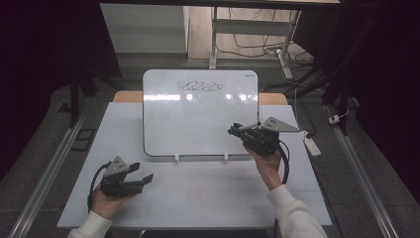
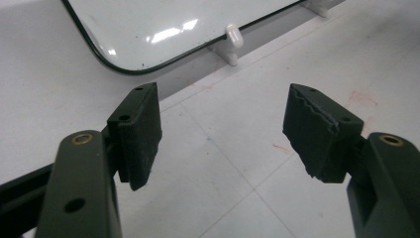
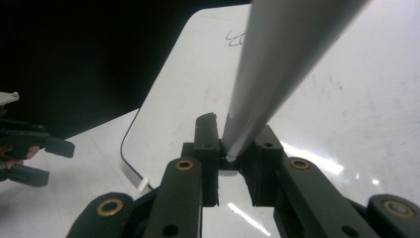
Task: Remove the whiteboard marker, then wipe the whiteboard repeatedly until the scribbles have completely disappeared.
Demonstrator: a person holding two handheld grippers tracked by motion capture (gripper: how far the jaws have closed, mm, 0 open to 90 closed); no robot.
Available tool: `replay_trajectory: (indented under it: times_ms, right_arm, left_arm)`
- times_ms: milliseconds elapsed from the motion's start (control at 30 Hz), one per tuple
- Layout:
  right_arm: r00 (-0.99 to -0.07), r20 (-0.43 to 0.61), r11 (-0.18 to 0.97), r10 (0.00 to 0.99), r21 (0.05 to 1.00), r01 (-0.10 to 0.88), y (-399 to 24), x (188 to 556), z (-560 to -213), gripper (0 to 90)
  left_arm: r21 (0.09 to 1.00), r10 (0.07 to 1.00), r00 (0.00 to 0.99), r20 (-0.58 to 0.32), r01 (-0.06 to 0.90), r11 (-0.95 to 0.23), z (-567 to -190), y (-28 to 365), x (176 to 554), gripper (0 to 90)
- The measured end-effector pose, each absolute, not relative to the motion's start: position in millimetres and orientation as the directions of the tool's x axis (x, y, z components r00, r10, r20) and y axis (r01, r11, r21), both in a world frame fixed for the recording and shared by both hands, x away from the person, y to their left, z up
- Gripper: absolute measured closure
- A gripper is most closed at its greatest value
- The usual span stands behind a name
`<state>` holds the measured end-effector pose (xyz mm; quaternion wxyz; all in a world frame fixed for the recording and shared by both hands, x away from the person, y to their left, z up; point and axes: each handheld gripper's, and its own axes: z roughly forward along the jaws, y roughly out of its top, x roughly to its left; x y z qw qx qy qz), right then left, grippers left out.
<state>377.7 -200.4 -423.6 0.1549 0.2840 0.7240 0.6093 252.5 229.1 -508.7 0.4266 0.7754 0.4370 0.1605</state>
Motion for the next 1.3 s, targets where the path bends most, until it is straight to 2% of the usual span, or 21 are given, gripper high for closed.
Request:
replay_trajectory:
  times_ms: [333,500,933,1133,1300]
  right_arm:
    - [-0.766,0.092,0.075,0.636,0.981,0.179,-197,409,-401,77.1]
    - [-0.724,0.108,0.046,0.681,0.981,0.19,-188,444,-389,77.1]
    - [-0.667,0.113,0.036,0.737,0.978,0.205,-164,495,-386,77.1]
    - [-0.638,0.059,0.089,0.768,0.976,0.198,-153,521,-387,77.1]
    - [-0.674,0.069,0.114,0.735,0.968,0.225,-143,522,-397,77.1]
  left_arm:
    - [0.801,0.819,0.56,-0.124,0.544,-0.251,-511,232,257,31.0]
    - [0.789,0.811,0.578,-0.091,0.539,-0.295,-514,227,259,30.9]
    - [0.784,0.811,0.581,-0.072,0.535,-0.314,-516,226,259,30.9]
    - [0.782,0.815,0.574,-0.074,0.541,-0.31,-517,227,261,30.9]
    - [0.781,0.817,0.573,-0.074,0.542,-0.31,-518,227,261,30.9]
